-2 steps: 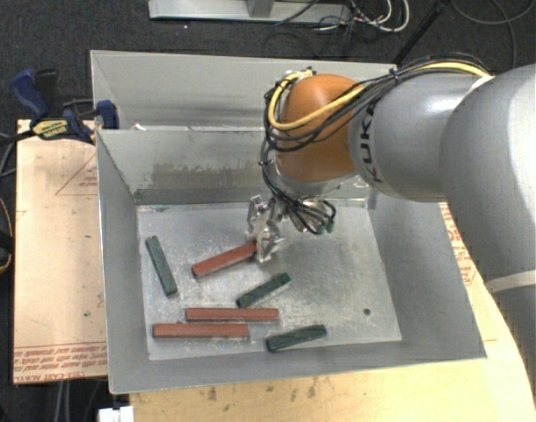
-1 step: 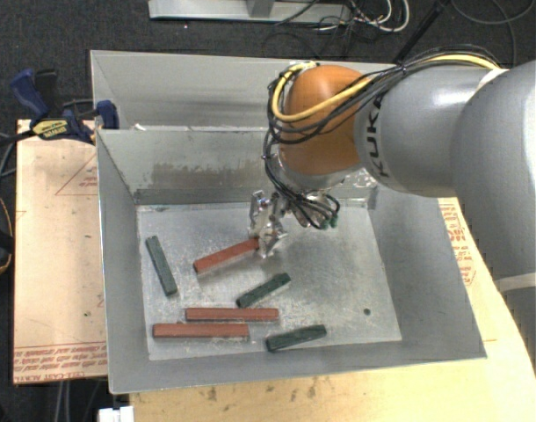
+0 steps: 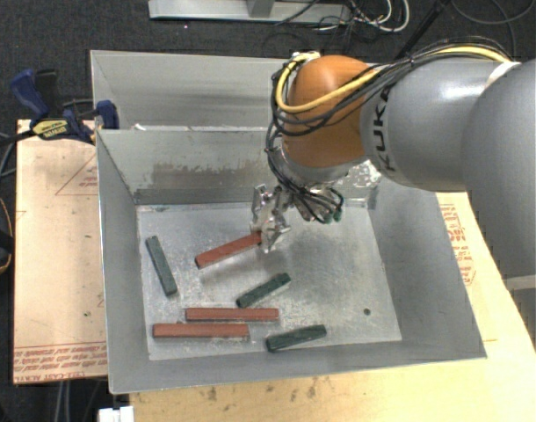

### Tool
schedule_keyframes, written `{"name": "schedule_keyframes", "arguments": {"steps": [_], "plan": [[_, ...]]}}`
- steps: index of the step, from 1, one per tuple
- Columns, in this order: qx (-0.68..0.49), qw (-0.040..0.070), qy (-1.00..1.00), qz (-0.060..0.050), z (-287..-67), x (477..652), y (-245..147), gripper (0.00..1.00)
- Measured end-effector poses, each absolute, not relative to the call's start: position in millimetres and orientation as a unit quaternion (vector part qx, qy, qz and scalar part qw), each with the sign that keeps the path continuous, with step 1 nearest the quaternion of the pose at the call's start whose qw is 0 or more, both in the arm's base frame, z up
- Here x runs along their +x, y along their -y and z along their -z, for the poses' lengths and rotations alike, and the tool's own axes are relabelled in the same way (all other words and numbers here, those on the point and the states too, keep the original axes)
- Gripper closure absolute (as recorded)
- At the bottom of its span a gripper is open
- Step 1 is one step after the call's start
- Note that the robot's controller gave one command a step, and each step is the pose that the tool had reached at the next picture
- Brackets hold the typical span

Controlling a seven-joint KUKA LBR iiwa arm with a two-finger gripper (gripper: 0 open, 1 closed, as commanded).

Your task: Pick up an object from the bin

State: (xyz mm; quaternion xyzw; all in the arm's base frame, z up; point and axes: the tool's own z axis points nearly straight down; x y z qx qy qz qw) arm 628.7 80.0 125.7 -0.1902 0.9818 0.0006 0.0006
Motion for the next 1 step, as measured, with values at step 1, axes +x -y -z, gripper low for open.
{"name": "schedule_keyframes", "arguments": {"steps": [1], "plan": [[-0.190, 0.002, -0.982, 0.000, -141.1, 629.3, -80.2, 1.00]]}}
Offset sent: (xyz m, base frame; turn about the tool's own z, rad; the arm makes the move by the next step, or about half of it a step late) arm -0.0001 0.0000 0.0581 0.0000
